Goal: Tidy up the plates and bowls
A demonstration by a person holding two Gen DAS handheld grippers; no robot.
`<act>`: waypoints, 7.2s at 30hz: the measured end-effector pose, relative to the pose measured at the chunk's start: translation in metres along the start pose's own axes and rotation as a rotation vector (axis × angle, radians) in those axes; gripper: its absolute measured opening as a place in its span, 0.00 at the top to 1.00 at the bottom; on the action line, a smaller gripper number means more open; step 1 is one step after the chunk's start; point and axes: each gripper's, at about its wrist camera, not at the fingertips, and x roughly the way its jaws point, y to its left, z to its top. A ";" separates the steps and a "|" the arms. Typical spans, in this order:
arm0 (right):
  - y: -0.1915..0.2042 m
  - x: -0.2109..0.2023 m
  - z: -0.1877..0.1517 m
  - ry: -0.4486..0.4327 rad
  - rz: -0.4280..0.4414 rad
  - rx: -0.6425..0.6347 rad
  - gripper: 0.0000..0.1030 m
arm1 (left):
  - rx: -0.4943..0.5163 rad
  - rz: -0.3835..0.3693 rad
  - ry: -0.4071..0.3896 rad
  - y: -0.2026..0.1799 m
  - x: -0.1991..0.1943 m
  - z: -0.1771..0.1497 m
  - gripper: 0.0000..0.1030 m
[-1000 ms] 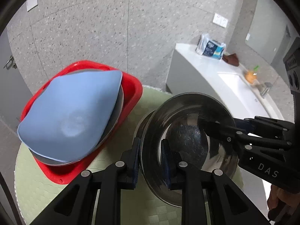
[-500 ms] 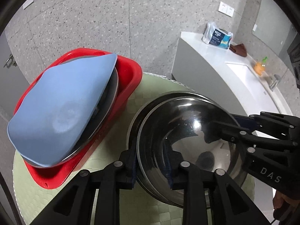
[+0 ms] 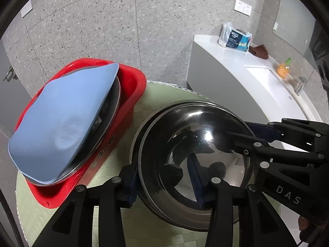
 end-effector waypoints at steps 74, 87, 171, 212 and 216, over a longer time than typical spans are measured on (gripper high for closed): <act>0.205 -0.069 -0.233 -0.065 0.036 0.212 0.22 | -0.129 -0.116 -0.064 0.158 -0.197 -0.315 0.18; 0.209 -0.059 -0.229 -0.032 0.065 0.191 0.84 | -0.131 -0.199 -0.037 0.139 -0.176 -0.302 0.78; -0.005 -0.046 -0.012 -0.151 0.033 0.020 0.65 | -0.188 0.065 -0.146 -0.036 -0.020 -0.040 0.29; 0.043 -0.118 -0.101 -0.259 0.020 0.037 0.03 | -0.305 0.184 -0.271 -0.035 -0.152 -0.177 0.01; 0.020 -0.104 -0.078 -0.240 0.029 0.022 0.03 | -0.357 0.183 -0.249 -0.037 -0.122 -0.142 0.01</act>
